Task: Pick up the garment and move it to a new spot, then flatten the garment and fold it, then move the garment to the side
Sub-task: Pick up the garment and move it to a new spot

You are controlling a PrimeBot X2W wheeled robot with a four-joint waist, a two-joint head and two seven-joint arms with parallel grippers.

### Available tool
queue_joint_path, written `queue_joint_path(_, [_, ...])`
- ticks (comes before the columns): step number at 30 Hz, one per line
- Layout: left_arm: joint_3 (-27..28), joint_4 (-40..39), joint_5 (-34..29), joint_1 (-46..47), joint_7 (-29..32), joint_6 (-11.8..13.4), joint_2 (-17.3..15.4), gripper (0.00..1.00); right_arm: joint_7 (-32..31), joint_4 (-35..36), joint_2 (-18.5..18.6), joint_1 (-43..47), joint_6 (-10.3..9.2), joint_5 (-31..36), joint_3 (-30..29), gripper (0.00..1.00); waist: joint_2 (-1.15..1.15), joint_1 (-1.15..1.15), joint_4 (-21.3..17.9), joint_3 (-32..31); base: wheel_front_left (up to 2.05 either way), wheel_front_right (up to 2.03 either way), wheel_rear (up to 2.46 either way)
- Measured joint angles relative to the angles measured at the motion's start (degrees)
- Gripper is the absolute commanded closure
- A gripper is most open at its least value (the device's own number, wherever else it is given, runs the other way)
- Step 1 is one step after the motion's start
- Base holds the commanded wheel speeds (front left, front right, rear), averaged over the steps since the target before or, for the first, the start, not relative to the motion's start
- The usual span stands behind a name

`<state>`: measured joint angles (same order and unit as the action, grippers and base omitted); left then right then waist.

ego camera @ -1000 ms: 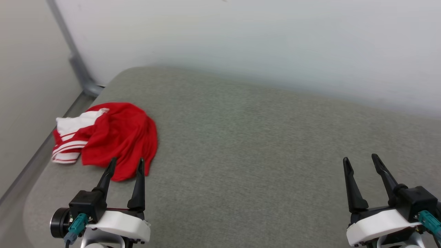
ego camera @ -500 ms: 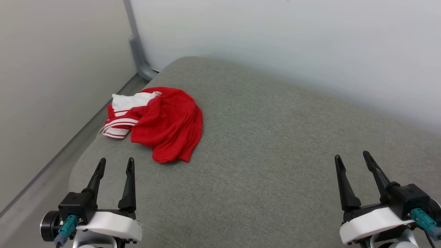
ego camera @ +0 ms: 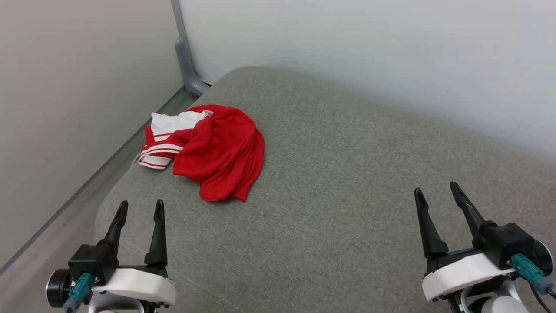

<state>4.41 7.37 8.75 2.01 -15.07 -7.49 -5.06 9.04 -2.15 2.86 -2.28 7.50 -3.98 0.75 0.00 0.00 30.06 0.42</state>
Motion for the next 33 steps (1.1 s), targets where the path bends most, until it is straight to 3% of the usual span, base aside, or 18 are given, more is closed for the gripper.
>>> queue_joint_path(10, [-2.2,3.8,2.8,7.8,0.0,0.0,-2.4,0.0,-1.8,2.2,0.0,-1.1,0.0,2.3,-0.4,0.0,0.0,0.0,-1.2,2.7,0.0,0.0,0.0])
queue_joint_path(20, [-3.6,14.0,11.7,25.5,1.4,0.0,-10.5,0.0,-3.5,5.3,0.0,-5.3,0.0,4.9,-0.1,0.0,0.0,0.0,-6.1,10.4,0.0,0.0,0.0])
queue_joint_path(26, [-6.0,17.6,19.5,35.0,10.4,0.0,-17.1,0.0,-3.5,6.5,0.0,-8.5,0.0,6.2,-0.2,0.0,0.0,0.01,-9.3,16.1,0.0,0.0,0.0])
queue_joint_path(33, [-9.9,24.2,29.6,43.1,27.9,0.0,-24.8,0.0,-3.4,7.0,0.0,-12.2,0.01,7.1,0.2,0.0,0.0,0.01,-12.3,22.8,0.0,0.0,0.0])
